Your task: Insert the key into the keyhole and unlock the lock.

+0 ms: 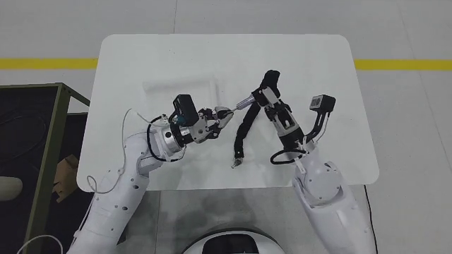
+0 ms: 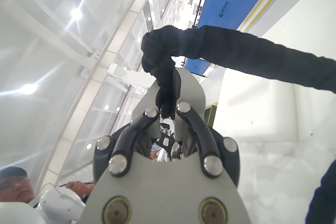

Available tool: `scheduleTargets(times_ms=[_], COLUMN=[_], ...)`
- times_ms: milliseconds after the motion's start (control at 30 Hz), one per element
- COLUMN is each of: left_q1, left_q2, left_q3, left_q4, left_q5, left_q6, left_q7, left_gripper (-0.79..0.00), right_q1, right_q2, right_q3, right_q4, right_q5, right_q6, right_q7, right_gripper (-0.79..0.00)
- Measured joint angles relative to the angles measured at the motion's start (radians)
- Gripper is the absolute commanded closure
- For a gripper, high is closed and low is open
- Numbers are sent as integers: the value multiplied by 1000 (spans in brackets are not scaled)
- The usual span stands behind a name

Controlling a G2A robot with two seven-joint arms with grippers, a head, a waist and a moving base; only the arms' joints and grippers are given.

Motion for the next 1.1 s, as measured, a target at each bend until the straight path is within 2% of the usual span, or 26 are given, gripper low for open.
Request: scheduleTargets(times_ms=[133,267,400,433,467,500,600,867,1000,1033,1100], left_q1=[-3,16,75,93,115,124,125,125,125,125,125], left_q2=[-2,2,7,8,8,9,9,9,9,9,9], left_q3=[-21,-123,-217,-222,-218,-214,-212,-212,-212,-212,-212], left_q4=[37,28,-20,-31,-43,-46,-47,-46,-46,-46,-46], left_q5=[-126,-312,-395,-418,-450,-466,-465,-463,-463,-463,-463], left_q6=[16,109,193,187,168,159,157,158,158,158,158], left_q7=[55,67,105,99,73,54,51,53,53,53,53], left_gripper=[-785,-785,-785,-785,-785,-785,-785,-785,-785,-785,-784], right_q1=[9,21,33,37,42,46,60,68,64,63,63], right_q2=[4,9,10,10,8,6,1,-4,-7,-7,-6], right_q3=[16,20,-2,-9,-18,-25,-44,-45,-30,-30,-30], right_q4=[33,63,93,104,118,124,127,100,68,67,67], right_q5=[-170,-412,-577,-604,-622,-623,-614,-605,-568,-585,-618], right_q6=[17,57,95,114,151,181,257,370,338,333,331], right_q7=[-53,-113,-132,-127,-115,-104,-79,-53,-149,-168,-176], right_gripper=[0,0,0,-111,-400,-785,-785,-785,-785,-735,-769])
